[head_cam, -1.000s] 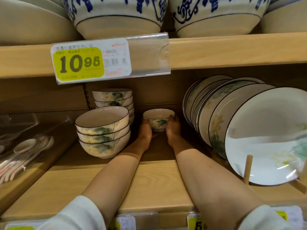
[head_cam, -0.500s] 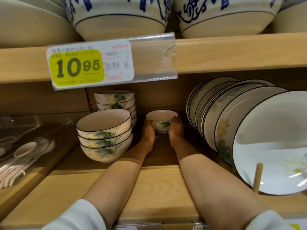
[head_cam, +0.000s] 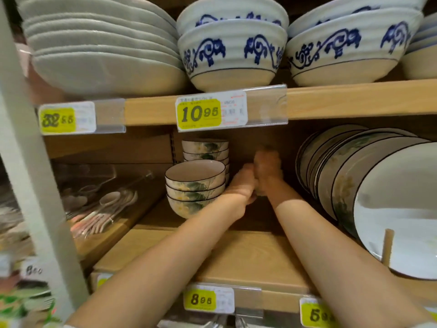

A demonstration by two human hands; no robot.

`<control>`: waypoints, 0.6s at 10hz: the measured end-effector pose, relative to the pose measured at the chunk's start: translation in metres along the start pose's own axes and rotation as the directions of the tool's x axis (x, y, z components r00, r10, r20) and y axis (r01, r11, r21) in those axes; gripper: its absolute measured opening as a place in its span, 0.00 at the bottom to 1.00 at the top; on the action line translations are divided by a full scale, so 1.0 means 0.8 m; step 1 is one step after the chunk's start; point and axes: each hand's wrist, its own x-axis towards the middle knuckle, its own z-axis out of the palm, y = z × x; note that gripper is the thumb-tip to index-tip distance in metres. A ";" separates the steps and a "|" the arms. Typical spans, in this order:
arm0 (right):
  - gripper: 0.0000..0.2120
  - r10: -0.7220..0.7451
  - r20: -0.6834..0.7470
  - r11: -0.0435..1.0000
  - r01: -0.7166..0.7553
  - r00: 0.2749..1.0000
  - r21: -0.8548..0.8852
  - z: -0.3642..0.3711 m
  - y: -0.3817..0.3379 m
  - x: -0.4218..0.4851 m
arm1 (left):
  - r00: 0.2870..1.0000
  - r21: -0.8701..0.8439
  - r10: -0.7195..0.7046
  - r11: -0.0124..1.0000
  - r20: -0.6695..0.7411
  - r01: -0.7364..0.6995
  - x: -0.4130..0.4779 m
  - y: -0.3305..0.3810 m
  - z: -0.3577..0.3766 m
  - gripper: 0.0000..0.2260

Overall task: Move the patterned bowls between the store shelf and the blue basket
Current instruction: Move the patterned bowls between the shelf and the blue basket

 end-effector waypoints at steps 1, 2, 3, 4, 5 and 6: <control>0.09 -0.017 0.146 0.999 0.011 0.989 0.039 0.019 -0.045 -0.030 | 0.956 0.076 0.284 0.957 -0.076 -0.279 -0.006 0.044 -0.039 0.12; 0.09 -0.065 0.262 0.998 0.058 0.963 0.034 0.040 -0.049 -0.041 | 0.800 0.231 0.539 0.841 -0.265 -0.490 -0.012 0.075 -0.100 0.12; 0.15 -0.019 0.339 1.000 0.020 0.941 -0.002 0.063 -0.035 -0.060 | 0.653 0.396 0.585 0.810 -0.482 -0.433 -0.007 0.073 -0.151 0.14; 0.16 -0.007 0.336 0.999 0.020 0.942 -0.035 0.076 -0.024 -0.076 | 0.776 0.418 0.397 0.888 -0.490 -0.190 0.008 0.045 -0.176 0.15; 0.20 0.014 0.283 1.000 -0.009 0.959 -0.020 0.080 -0.015 -0.087 | 0.859 0.347 0.272 0.930 -0.433 -0.120 0.017 0.019 -0.189 0.19; 0.18 -0.013 0.259 1.000 0.010 0.966 0.013 0.085 -0.009 -0.098 | 0.875 0.244 0.243 0.958 -0.418 -0.150 0.024 0.005 -0.190 0.24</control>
